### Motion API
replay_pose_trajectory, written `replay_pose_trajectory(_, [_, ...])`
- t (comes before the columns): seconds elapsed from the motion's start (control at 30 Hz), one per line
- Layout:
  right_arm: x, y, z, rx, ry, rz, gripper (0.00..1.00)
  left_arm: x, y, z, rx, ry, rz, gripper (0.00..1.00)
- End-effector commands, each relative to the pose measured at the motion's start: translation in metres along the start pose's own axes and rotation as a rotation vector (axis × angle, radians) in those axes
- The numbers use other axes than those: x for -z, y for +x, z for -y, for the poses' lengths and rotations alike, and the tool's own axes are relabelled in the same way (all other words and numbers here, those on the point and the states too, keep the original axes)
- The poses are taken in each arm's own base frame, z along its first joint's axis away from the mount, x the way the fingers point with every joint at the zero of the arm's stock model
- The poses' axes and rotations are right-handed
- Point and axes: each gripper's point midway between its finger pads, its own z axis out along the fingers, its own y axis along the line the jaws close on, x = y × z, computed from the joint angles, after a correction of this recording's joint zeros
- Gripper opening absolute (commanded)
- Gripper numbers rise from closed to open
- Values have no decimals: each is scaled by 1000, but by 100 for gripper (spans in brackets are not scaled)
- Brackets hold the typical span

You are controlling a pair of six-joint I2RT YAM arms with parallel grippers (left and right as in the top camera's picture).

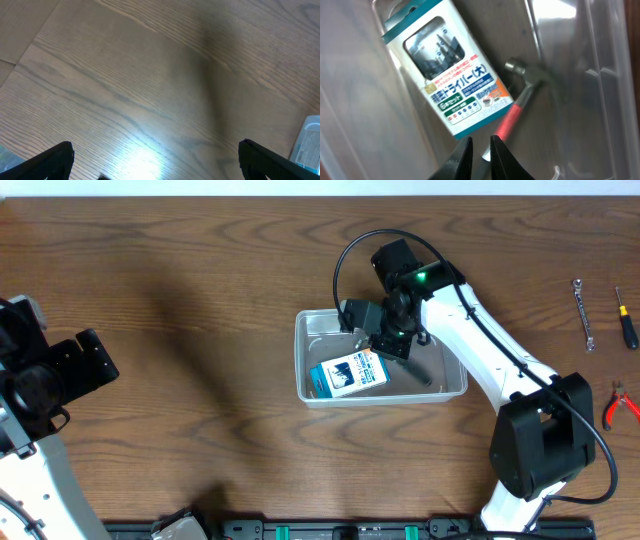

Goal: Pack container
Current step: 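Lower the hammer into the container beside the box and release, then move the right gripper to the chrome wrench at the right edge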

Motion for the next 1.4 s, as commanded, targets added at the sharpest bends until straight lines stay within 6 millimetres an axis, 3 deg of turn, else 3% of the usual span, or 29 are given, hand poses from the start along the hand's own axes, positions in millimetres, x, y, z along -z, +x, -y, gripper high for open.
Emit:
replay_pose_trajectory(0.0, [-2,-9,-4,26,-9,25,16,2,-3,0,16,4,7,98])
replay_pose_trajectory(0.1, [5,-15,1,15,11,42,16,2,-3,0,16,4,7,98])
replay_pose_trajectory(0.2, [24,-28,12,-57,63,80,17,2,-3,0,16,4,7,98])
replay_pose_trajectory(0.33, [67,-36,36,-179,195,106,20,2,-3,0,16,4,7,98])
replay_pose_trajectory(0.43, [106,-24,58,-295,337,86,27,2,-3,0,16,4,7,98])
replay_pose_trajectory(0.5, [134,-5,71,-377,440,55,35,2,-3,0,16,4,7,98])
replay_pose_trajectory(0.53, [148,9,76,-432,494,37,48,2,-3,0,16,4,7,98])
replay_pose_trajectory(0.6, [168,34,81,-526,560,9,99,2,-3,0,16,4,7,98])
replay_pose_trajectory(0.73, [193,91,83,-751,600,-33,99,2,-3,0,16,4,7,98])
replay_pose_trajectory(0.9, [208,172,93,-1150,591,-19,99,2,-3,0,16,4,7,98])
replay_pose_trajectory(1.13, [214,226,86,-1312,522,-18,99,2,-3,0,16,4,7,98])
replay_pose_trajectory(1.27, [229,252,112,-1338,630,31,99,2,-3,0,16,4,7,98])
replay_pose_trajectory(1.37, [222,267,128,-1394,591,106,99,2,-3,0,16,4,7,98])
